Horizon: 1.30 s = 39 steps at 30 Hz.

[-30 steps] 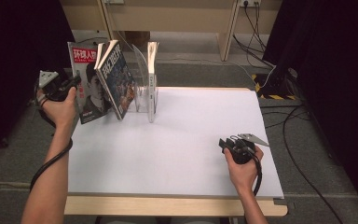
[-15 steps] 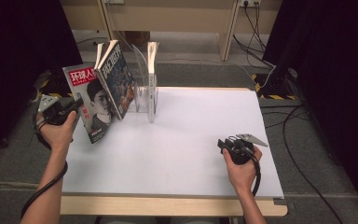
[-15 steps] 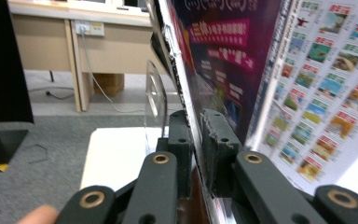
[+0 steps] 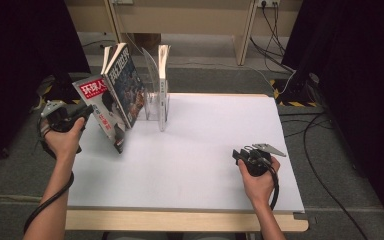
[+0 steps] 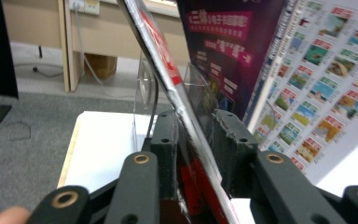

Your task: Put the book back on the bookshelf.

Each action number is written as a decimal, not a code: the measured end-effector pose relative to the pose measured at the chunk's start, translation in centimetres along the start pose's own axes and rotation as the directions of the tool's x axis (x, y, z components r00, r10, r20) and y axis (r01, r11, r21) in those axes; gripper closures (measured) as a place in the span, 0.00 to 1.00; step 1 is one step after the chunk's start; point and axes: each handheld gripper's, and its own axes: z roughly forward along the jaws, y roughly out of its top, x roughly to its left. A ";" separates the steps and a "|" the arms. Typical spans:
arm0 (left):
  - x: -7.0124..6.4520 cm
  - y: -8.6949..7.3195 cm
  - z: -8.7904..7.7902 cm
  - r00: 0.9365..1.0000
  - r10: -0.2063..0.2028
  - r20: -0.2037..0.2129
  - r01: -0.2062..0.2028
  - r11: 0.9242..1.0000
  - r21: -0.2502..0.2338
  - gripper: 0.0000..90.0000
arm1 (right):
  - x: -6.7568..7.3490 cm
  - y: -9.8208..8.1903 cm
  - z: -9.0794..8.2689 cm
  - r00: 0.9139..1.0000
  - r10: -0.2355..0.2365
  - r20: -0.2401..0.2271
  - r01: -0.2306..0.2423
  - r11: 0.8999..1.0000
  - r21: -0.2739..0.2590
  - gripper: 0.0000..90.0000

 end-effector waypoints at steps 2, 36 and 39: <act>0.5 0.6 0.7 0.998 -0.052 -0.034 0.053 0.999 0.010 0.76 | 0.0 -0.1 0.1 1.000 -0.002 -0.003 0.002 1.000 0.006 0.71; 1.9 3.4 5.1 0.979 -0.204 -0.021 0.205 0.974 0.098 0.87 | -0.1 -0.2 0.4 1.000 -0.006 -0.014 0.007 0.999 0.034 0.71; 1.5 3.4 5.1 0.980 -0.198 -0.019 0.199 0.976 0.093 0.87 | -0.1 -0.2 0.5 1.000 -0.006 -0.014 0.007 0.999 0.036 0.71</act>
